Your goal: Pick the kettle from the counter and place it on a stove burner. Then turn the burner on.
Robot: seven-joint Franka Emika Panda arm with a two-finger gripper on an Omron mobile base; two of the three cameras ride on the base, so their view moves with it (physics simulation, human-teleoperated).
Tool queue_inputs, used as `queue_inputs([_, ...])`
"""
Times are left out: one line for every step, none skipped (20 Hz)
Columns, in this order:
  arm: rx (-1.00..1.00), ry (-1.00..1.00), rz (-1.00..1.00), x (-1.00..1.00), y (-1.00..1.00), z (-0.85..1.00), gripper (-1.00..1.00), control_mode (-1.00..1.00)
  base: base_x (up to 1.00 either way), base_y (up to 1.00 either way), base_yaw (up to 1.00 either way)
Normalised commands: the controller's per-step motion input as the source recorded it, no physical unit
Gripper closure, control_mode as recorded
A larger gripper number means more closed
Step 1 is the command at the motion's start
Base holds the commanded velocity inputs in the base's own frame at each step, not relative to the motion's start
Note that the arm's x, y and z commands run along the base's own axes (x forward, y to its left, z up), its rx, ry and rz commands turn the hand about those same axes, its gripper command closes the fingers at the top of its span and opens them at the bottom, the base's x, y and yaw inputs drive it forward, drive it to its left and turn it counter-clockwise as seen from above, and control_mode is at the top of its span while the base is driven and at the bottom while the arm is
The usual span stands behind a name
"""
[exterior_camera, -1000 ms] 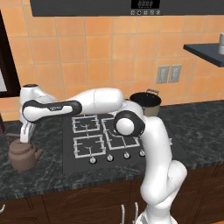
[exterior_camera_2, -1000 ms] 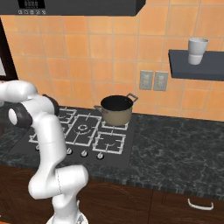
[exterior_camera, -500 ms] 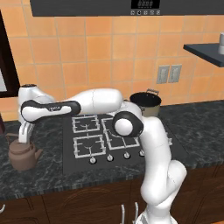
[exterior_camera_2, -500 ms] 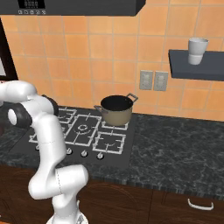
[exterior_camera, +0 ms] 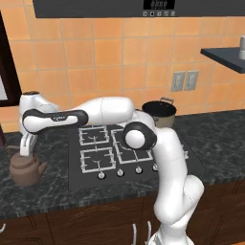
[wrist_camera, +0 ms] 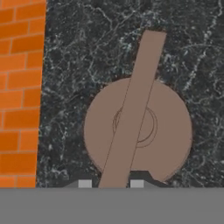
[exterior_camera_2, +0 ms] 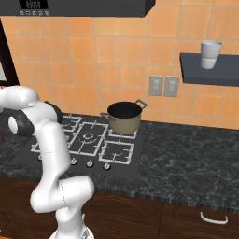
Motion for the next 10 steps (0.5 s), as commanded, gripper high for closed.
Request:
queue_inputs([0.00, 0.00, 0.00, -0.11, 0.00, 0.34, 1.00, -1.00, 0.00, 0.00, 0.00])
queue_inputs([0.00, -0.04, 0.00, -0.26, 0.00, 0.54, 1.00, -1.00, 0.00, 0.00, 0.00])
queue_inputs([0.00, -0.06, -0.01, -0.34, 0.00, 0.62, 1.00, -1.00, 0.00, 0.00, 0.00])
queue_inputs([0.00, -0.03, -0.03, -0.37, -0.08, 0.70, 1.00, -1.00, 0.00, 0.00, 0.00])
queue_inputs([0.00, -0.02, -0.06, -0.35, -0.25, 0.81, 1.00, -1.00, 0.00, 0.00, 0.00])
queue_inputs([0.00, -0.01, -0.09, -0.36, -0.44, 0.81, 1.00, -1.00, 0.00, 0.00, 0.00])
queue_inputs([0.00, -0.01, -0.12, -0.36, -0.51, 0.77, 1.00, -1.00, 0.00, 0.00, 0.00])
queue_inputs([0.00, -0.01, -0.14, -0.36, -0.59, 0.71, 1.00, -1.00, 0.00, 0.00, 0.00])
queue_inputs([0.00, 0.00, -0.15, -0.35, -0.64, 0.61, 1.00, -1.00, 0.00, 0.00, 0.00])
queue_inputs([0.00, 0.00, -0.15, -0.30, -0.65, 0.49, 1.00, -1.00, 0.00, 0.00, 0.00])
